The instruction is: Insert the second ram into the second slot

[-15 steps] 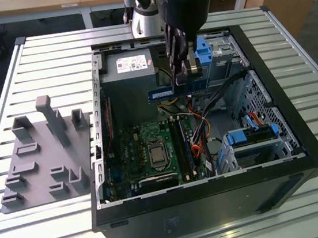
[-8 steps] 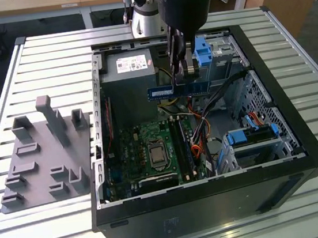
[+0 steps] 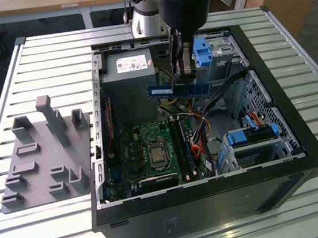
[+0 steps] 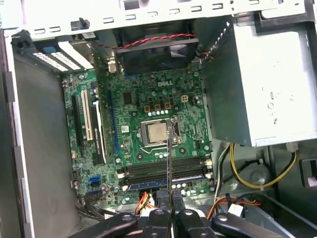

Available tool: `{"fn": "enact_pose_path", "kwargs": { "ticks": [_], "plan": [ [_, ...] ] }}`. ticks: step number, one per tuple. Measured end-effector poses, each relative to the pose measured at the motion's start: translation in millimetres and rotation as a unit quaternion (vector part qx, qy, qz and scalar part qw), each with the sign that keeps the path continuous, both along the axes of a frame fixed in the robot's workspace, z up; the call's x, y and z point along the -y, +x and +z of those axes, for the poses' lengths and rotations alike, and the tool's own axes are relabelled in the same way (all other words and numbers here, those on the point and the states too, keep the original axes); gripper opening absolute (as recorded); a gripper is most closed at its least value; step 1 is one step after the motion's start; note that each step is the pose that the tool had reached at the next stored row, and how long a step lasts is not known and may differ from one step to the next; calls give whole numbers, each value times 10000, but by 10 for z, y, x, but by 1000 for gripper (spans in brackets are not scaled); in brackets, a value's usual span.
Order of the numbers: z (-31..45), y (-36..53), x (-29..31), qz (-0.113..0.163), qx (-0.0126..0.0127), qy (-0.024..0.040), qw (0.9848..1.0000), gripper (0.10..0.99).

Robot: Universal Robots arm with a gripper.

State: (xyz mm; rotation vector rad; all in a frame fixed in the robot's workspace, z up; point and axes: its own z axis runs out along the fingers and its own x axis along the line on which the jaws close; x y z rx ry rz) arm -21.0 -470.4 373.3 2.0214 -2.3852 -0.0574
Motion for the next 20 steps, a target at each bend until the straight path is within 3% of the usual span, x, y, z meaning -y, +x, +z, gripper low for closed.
{"fn": "enact_pose_path", "kwargs": {
  "ticks": [20],
  "plan": [
    [-6,0,0,-621,0,-3,9981,137]
  ]
}}
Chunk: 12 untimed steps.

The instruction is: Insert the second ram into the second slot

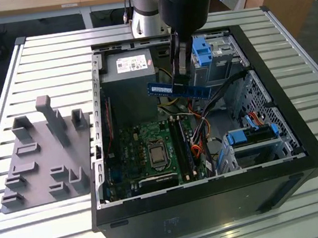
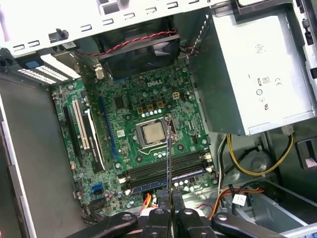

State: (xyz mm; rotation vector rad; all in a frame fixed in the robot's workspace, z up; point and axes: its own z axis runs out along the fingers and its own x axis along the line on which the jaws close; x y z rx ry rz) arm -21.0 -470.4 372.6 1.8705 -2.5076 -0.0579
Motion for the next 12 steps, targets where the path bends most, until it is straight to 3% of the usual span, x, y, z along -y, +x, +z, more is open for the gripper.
{"fn": "enact_pose_path", "kwargs": {
  "ticks": [12],
  "plan": [
    [-4,0,0,-231,0,0,9997,137]
  ]
}}
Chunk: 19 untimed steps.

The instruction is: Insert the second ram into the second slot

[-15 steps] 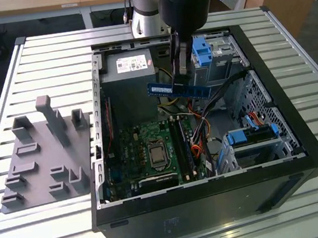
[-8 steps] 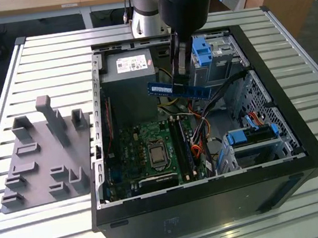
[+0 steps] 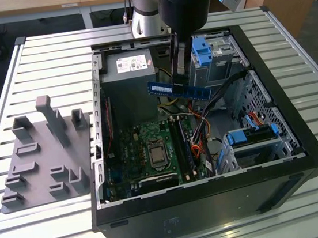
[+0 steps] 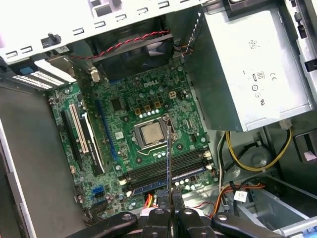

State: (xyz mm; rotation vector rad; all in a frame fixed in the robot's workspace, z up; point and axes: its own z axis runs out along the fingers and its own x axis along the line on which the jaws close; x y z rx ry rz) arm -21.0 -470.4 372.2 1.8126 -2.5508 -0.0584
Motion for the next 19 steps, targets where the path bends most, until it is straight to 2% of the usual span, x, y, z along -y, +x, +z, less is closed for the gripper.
{"fn": "enact_pose_path", "kwargs": {
  "ticks": [19],
  "plan": [
    [-4,0,0,-409,0,0,9992,137]
  ]
}}
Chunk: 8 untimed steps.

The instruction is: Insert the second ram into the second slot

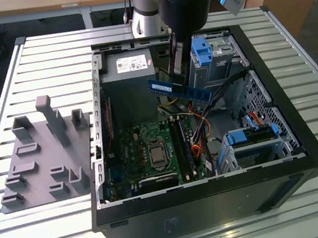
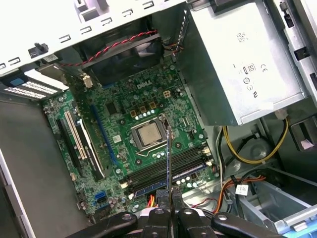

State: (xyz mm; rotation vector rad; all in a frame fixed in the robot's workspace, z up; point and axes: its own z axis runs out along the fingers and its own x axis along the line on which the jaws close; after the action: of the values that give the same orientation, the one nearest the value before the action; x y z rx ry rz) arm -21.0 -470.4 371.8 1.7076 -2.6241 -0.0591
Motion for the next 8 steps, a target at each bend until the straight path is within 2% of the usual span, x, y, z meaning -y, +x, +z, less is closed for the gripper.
{"fn": "enact_pose_path", "kwargs": {
  "ticks": [8],
  "plan": [
    [-2,0,0,-158,0,-1,9999,137]
  ]
}}
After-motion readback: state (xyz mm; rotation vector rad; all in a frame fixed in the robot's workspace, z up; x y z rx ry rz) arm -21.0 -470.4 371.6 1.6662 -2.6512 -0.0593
